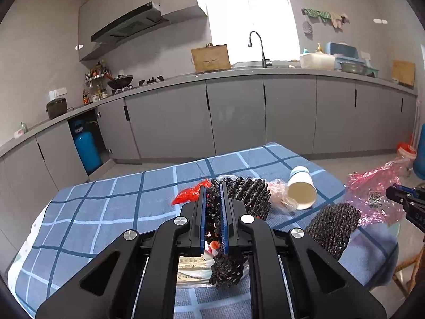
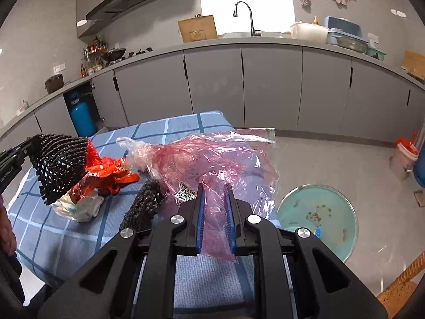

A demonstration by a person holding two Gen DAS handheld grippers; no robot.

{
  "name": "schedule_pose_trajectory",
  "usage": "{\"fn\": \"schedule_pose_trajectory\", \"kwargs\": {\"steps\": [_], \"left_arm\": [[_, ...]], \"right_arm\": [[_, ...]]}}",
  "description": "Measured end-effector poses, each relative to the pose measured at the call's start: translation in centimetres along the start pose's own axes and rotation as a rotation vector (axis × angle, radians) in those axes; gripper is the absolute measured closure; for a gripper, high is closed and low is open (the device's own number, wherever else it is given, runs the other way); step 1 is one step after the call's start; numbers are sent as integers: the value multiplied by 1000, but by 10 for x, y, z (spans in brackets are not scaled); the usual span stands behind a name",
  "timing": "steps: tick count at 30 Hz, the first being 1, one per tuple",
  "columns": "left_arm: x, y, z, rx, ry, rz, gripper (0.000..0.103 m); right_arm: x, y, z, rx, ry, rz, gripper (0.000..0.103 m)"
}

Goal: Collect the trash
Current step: 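Grasp a black foam net with the left tool while the right tool grasps the pink bag, then carry the net and pink bag over the teal basin and release both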

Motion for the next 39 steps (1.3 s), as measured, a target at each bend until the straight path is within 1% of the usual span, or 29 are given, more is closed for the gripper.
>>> {"fn": "schedule_pose_trajectory", "kwargs": {"steps": [6,9,13,18,22,24,25,28,34,37,39], "left_arm": [[14,5,11,0,-41,15,93],[24,-3,14,-6,-61,-1,93],[37,-24,12,-22,-85,-32,93],[53,-55,9,-43,-119,-73,93],[67,-92,4,-90,-141,-123,93],[70,-108,1,-114,-141,-144,93],[72,-121,0,-138,-140,-159,93],[73,-154,-4,-179,-146,-202,93],[63,-219,-13,-277,-123,-268,93],[55,-249,-24,-332,-85,-292,93],[50,-265,-31,-353,-68,-301,93]], "right_arm": [[8,-9,10,-8,-38,-19,87],[13,-16,13,-13,-51,-31,87],[15,-27,13,-23,-59,-50,87],[17,-50,14,-42,-64,-94,87],[15,-73,14,-66,-64,-132,87],[13,-88,12,-86,-61,-154,87],[12,-94,12,-94,-60,-163,87],[6,-118,8,-131,-47,-203,87],[-9,-164,-2,-201,-8,-264,87],[-17,-184,-9,-223,14,-291,87],[-22,-196,-16,-234,30,-307,87]]}}
Point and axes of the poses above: each gripper's, at about its wrist camera, not at the fingertips, and z roughly against the way its jaws point, y to its left, x to its top, the point moved 6 cm from there along -z, roughly the way its jaws point, and after that the axes turned 9 degrees about y, right-handed, at the moved point
